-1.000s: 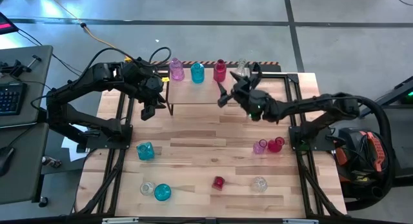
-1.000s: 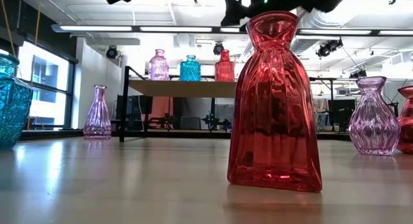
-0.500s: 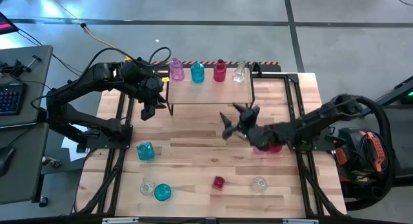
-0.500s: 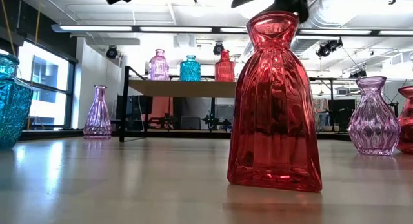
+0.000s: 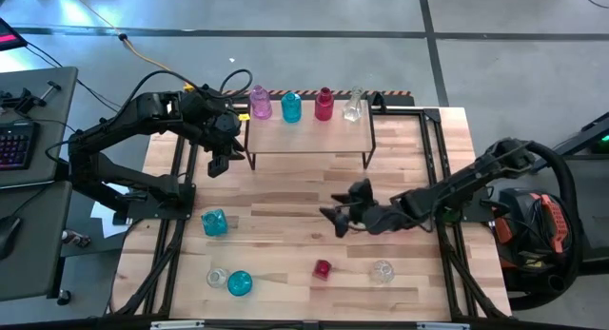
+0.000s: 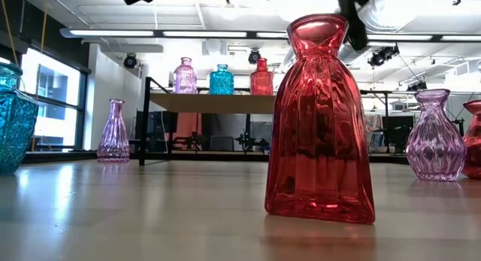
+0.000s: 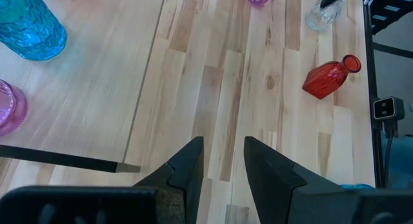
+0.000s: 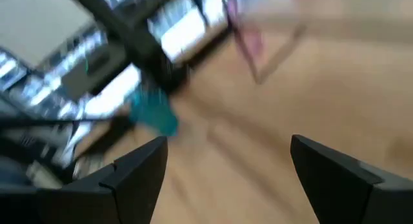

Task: Sort vases onto shelf
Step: Put the right transparent vase on the shelf aligned with the other transparent vase

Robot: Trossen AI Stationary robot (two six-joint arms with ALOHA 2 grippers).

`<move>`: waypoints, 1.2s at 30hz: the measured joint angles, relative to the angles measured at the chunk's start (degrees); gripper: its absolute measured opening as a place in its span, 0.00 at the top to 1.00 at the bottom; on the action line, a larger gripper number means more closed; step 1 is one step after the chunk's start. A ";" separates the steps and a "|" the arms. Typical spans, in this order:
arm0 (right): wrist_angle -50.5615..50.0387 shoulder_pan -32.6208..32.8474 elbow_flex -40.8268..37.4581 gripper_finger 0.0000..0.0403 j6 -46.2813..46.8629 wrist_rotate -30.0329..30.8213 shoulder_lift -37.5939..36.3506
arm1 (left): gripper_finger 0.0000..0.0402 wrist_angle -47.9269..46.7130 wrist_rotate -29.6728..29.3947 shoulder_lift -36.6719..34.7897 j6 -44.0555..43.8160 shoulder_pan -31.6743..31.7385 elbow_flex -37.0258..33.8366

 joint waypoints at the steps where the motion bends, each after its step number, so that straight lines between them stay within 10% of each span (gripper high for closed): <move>1: -2.91 -0.01 0.00 0.23 3.85 -3.24 -0.05 | 0.74 0.00 0.00 0.00 0.00 -0.01 0.00; 8: -17.94 1.36 0.00 0.23 22.60 -26.75 -4.31 | 0.74 -0.01 0.00 0.00 0.00 0.00 0.00; 18: -38.00 13.02 0.00 0.23 39.82 -28.42 -15.37 | 0.74 0.00 0.00 0.00 0.00 0.00 0.00; 36: -50.30 23.78 0.00 0.23 58.00 -34.33 -11.59 | 0.74 0.00 0.00 0.00 0.00 0.01 0.00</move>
